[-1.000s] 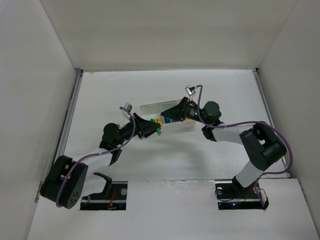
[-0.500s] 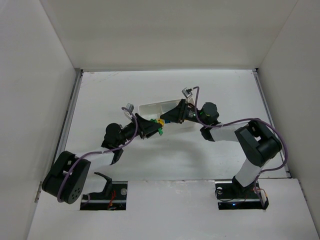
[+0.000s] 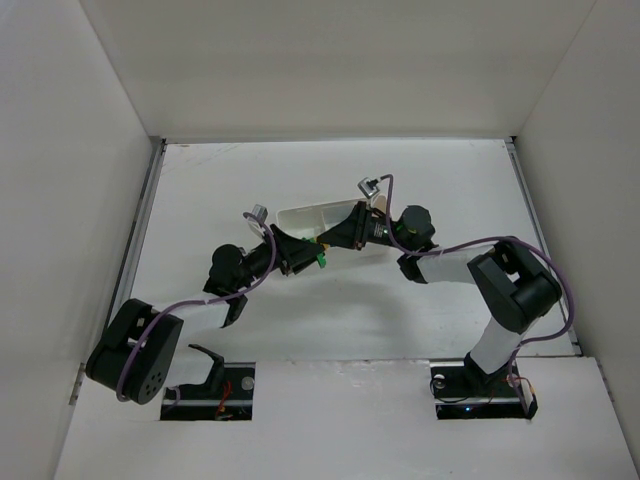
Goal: Sort the legos into containers by color
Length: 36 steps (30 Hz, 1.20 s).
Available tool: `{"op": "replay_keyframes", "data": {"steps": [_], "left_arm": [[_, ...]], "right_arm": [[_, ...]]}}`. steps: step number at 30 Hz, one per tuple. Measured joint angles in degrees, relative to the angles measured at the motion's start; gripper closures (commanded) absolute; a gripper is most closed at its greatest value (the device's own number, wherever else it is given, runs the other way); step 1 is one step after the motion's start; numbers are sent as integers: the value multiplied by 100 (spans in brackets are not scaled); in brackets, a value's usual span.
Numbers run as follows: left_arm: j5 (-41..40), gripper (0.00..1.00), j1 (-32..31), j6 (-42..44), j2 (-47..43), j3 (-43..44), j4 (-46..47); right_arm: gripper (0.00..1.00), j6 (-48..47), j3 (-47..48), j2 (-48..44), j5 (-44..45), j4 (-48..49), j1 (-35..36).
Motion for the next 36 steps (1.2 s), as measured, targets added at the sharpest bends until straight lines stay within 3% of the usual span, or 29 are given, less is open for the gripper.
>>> {"op": "replay_keyframes", "data": {"steps": [16, 25, 36], "left_arm": [[-26, 78, 7, 72, 17, 42, 81], [33, 77, 33, 92, -24, 37, 33], [-2, 61, 42, 87, -9, 37, 55]], "right_arm": [[65, 39, 0, 11, 50, -9, -15], [65, 168, -55, 11, 85, 68, -52], [64, 446, -55, 76, 63, 214, -125]]}}
